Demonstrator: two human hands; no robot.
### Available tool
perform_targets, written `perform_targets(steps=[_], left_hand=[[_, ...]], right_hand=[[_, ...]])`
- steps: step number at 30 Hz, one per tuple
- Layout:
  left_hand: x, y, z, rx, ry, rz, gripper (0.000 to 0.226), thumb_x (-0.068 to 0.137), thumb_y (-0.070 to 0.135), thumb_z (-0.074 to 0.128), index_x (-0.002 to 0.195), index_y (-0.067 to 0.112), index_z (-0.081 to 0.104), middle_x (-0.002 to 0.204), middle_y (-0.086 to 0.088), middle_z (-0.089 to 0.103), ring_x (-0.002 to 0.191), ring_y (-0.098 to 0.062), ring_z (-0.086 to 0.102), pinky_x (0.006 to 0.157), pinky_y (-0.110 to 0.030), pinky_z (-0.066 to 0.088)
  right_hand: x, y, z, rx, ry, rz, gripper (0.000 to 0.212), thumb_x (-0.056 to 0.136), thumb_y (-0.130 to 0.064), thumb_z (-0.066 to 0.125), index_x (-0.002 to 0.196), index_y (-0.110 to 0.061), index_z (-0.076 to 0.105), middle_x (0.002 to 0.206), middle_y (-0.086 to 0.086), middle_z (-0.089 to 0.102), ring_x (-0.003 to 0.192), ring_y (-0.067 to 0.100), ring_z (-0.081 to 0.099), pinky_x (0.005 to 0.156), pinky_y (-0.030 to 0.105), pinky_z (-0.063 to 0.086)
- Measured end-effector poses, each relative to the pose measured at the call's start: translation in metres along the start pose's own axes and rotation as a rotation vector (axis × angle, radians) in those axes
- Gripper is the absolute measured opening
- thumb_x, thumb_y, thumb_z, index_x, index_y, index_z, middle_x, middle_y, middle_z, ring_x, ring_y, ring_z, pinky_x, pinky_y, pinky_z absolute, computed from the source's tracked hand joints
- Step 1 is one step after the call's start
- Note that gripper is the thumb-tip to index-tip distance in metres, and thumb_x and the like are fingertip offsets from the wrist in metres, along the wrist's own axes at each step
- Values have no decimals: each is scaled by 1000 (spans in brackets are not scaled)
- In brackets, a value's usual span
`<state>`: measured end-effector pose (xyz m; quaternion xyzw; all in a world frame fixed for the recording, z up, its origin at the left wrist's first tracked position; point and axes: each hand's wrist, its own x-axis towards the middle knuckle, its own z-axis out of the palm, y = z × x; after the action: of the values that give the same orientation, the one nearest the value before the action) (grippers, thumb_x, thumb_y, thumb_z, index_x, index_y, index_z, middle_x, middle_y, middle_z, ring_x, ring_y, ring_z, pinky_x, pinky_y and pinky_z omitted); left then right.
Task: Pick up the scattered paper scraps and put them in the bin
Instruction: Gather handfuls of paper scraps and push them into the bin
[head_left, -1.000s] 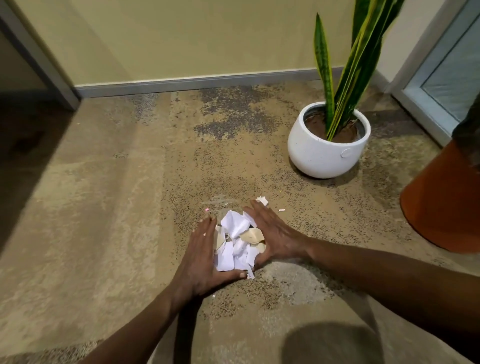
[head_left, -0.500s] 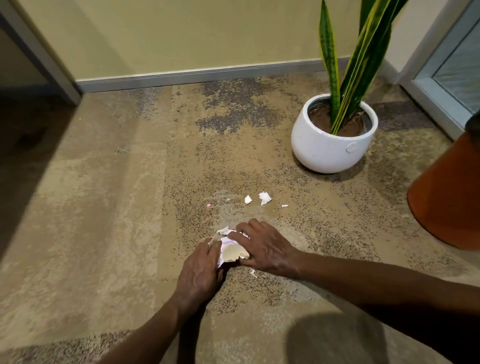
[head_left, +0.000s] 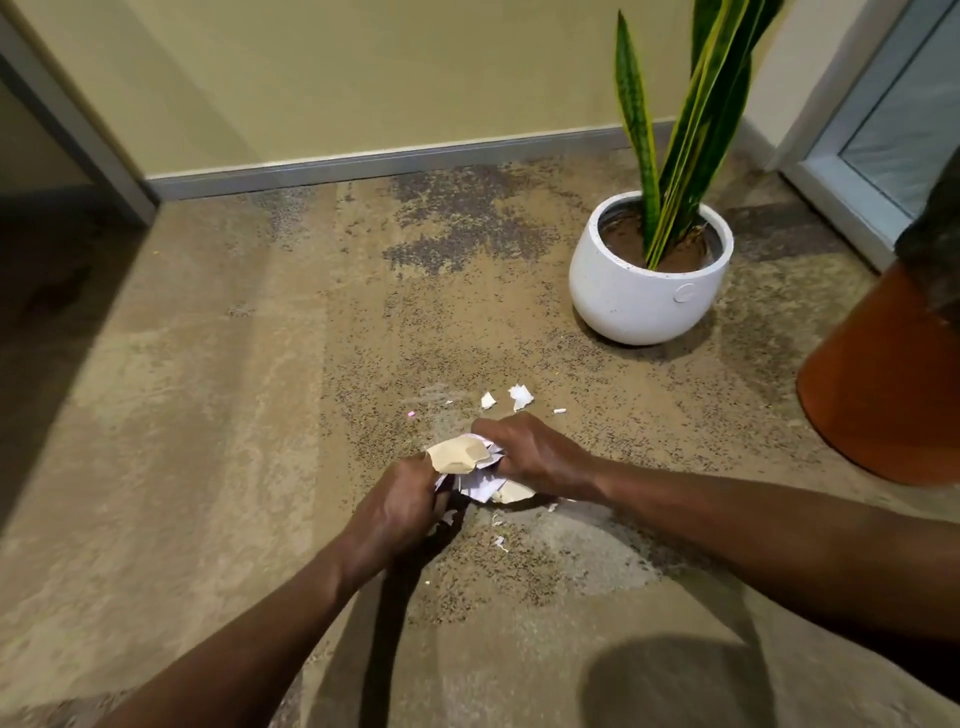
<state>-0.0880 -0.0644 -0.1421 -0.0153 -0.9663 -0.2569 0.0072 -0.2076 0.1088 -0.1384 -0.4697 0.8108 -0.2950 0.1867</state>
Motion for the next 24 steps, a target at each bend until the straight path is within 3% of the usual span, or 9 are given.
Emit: perform_targets(steps=[3,7,10,12,15,16,18,20,24], left_hand=[[22,25,-12,-25,90,16,18,79,2,56,70,16,50,61,3,45,46,4,30,48,-21,27],[52,62,-33,-9,70,101,19,96,12,49,83,3,60,70,-5,56,55,-13,42,50,-9,23],[73,95,-52,-16,13,180,20,100,16,46,92,4,59,77,-7,58,58,-14,43,50,-14,28],[90,118,-60,-31,8,203,20,100,16,46,92,3,59,82,-16,63,60,-17,42,50,-22,25],[117,159,-70,-51,10,226,24,101,19,45,98,2,61,93,-23,67,66,-24,47,60,-28,24],[126,174,-75,-64,31,247,24,101,19,46,100,1,62,97,-24,68,69,-25,49,61,-27,23],[147,208,-84,-101,69,320,25,100,19,47,104,0,63,104,-24,68,78,-29,53,63,-26,24],[172,241,-92,-119,92,396,33,100,27,43,108,2,64,109,-21,68,95,-36,60,72,-31,35],[209,324,-112,-153,89,565,26,101,20,42,102,8,65,92,-7,65,84,-27,57,68,-25,31]], right_hand=[[-9,2,-24,105,79,61,18,90,-18,67,107,-13,61,89,6,71,75,20,69,60,44,55],[-30,-8,-70,194,148,122,26,83,-2,73,100,-20,65,91,-16,68,86,-7,65,71,17,49],[-47,-7,-103,210,212,161,24,83,-3,76,103,-13,68,92,-16,67,84,-18,61,70,5,43],[-57,-3,-126,175,291,193,24,84,-5,75,106,-8,69,94,-10,68,81,-18,60,68,7,43],[-78,2,-163,125,449,224,23,84,-3,73,107,-8,71,103,0,72,91,9,66,75,25,51],[-84,2,-177,135,496,234,27,84,-1,72,110,-10,72,106,0,72,94,10,65,79,22,50],[-102,-2,-211,151,573,265,36,84,0,71,117,-14,71,107,-5,70,94,0,61,78,8,47],[-122,-6,-246,143,651,304,37,84,-2,72,119,-16,70,105,-6,69,90,-3,60,77,8,48],[-168,-8,-306,157,906,342,26,85,-8,71,103,-27,71,89,-12,72,73,-8,63,69,12,49]])
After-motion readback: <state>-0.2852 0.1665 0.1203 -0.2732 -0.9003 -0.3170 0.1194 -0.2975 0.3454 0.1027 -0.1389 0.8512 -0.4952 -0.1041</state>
